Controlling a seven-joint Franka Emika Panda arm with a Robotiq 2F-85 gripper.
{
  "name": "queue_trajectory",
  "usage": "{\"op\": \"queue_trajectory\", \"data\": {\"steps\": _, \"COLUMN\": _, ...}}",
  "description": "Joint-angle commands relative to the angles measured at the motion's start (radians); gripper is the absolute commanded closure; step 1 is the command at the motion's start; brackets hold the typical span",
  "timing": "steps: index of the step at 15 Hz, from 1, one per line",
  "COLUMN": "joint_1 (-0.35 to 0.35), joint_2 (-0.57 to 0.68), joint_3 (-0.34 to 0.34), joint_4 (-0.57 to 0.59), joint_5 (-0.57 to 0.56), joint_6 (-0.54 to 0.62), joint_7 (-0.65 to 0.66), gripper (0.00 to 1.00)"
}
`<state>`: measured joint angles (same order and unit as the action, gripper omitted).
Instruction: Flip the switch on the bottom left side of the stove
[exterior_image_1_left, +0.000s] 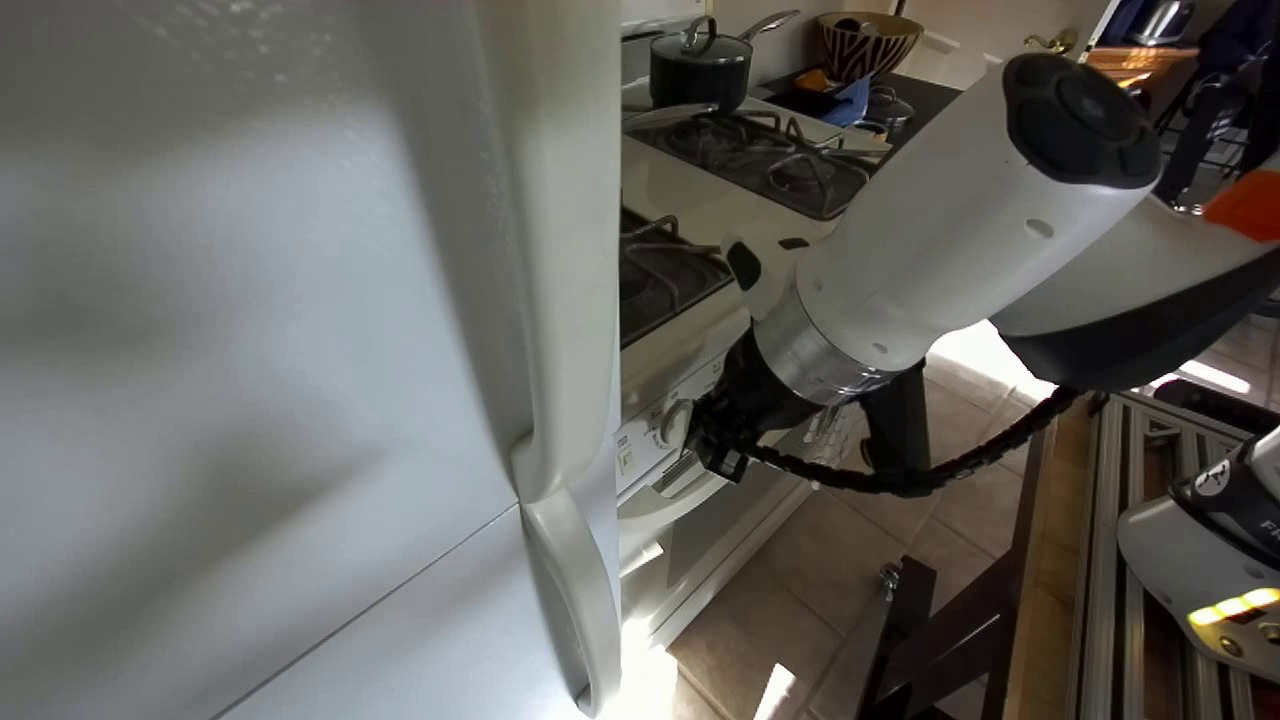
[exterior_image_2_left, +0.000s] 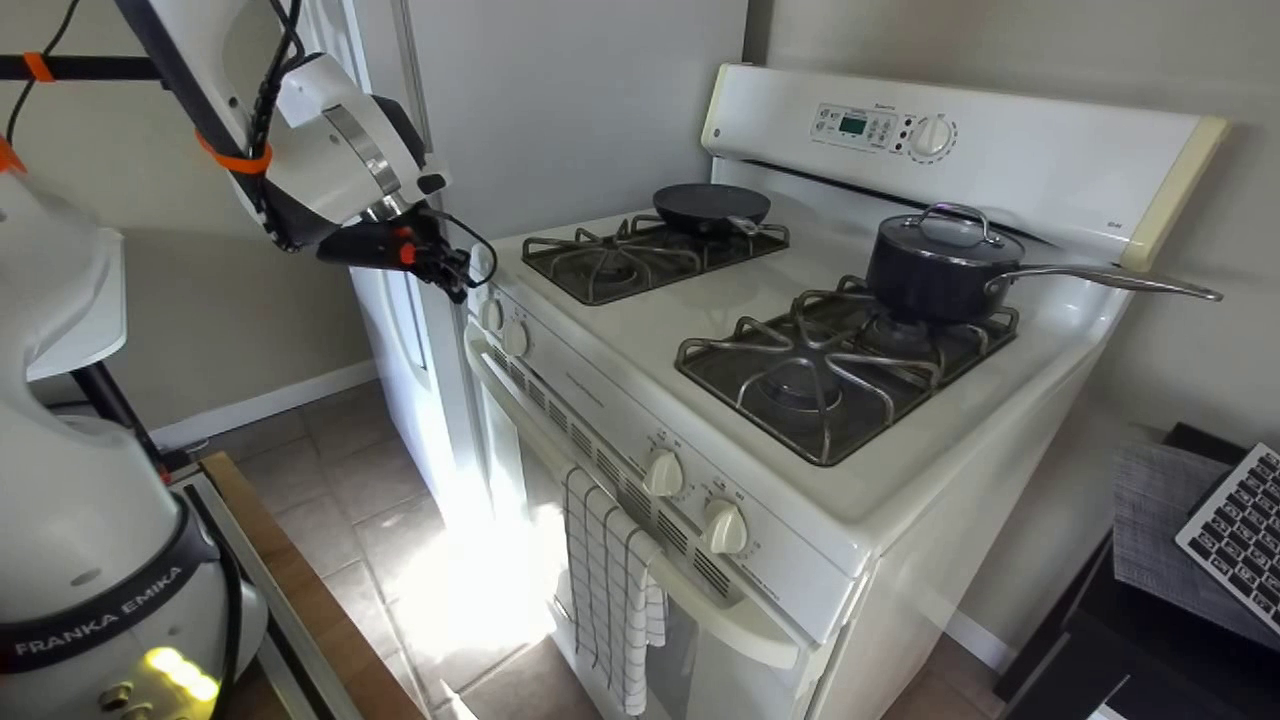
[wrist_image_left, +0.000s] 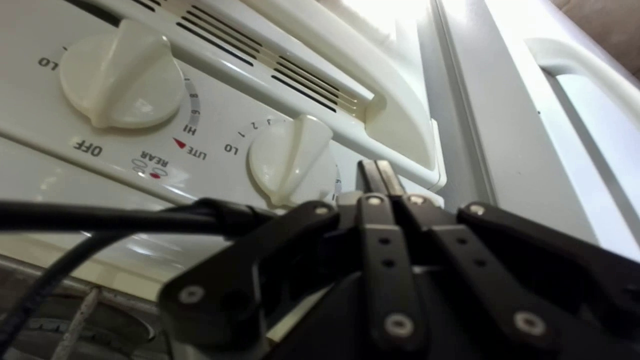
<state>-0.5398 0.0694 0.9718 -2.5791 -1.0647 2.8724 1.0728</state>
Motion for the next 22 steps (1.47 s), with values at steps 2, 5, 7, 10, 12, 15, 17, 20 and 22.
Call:
{"op": "queue_trajectory", "data": {"steps": 2, "joint_1": 0.090, "joint_2": 0.119, "joint_3": -0.045, "joint_4": 0.083, "joint_5": -0.212, "joint_6": -0.089, "joint_7": 0.230, "gripper": 1.00}}
{"op": "queue_trajectory", "data": {"steps": 5, "joint_1": 0.167, "joint_2": 0.213, "joint_3": -0.097, "joint_4": 0.143, "joint_5": -0.309, "joint_6": -0.165, "joint_7": 0.274, "gripper": 1.00}}
{"op": "queue_trajectory", "data": {"steps": 7, "joint_1": 0.222, "joint_2": 0.280, "joint_3": -0.135, "joint_4": 0.184, "joint_5": -0.369, "joint_6": -0.213, "joint_7": 0.301, "gripper": 1.00}}
{"op": "queue_trajectory", "data": {"steps": 10, "joint_1": 0.293, "joint_2": 0.375, "joint_3": -0.181, "joint_4": 0.239, "joint_5": -0.444, "joint_6": -0.262, "joint_7": 0.336, "gripper": 1.00}}
{"op": "queue_trajectory", "data": {"steps": 12, "joint_1": 0.396, "joint_2": 0.268, "joint_3": -0.304, "joint_4": 0.210, "joint_5": -0.314, "joint_6": -0.197, "joint_7": 0.137, "gripper": 0.99}}
{"op": "queue_trajectory", "data": {"steps": 15, "joint_1": 0.420, "joint_2": 0.334, "joint_3": -0.315, "joint_4": 0.246, "joint_5": -0.340, "joint_6": -0.210, "joint_7": 0.150, "gripper": 0.99}}
{"op": "queue_trajectory", "data": {"steps": 17, "joint_1": 0.420, "joint_2": 0.342, "joint_3": -0.316, "joint_4": 0.252, "joint_5": -0.340, "joint_6": -0.209, "joint_7": 0.150, "gripper": 0.99}}
{"op": "queue_trajectory", "data": {"steps": 20, "joint_1": 0.420, "joint_2": 0.342, "joint_3": -0.316, "joint_4": 0.253, "joint_5": -0.340, "joint_6": -0.209, "joint_7": 0.151, "gripper": 0.99}}
{"op": "queue_trajectory", "data": {"steps": 22, "joint_1": 0.420, "joint_2": 0.342, "joint_3": -0.316, "joint_4": 0.253, "joint_5": -0.340, "joint_6": -0.209, "joint_7": 0.152, "gripper": 0.99}}
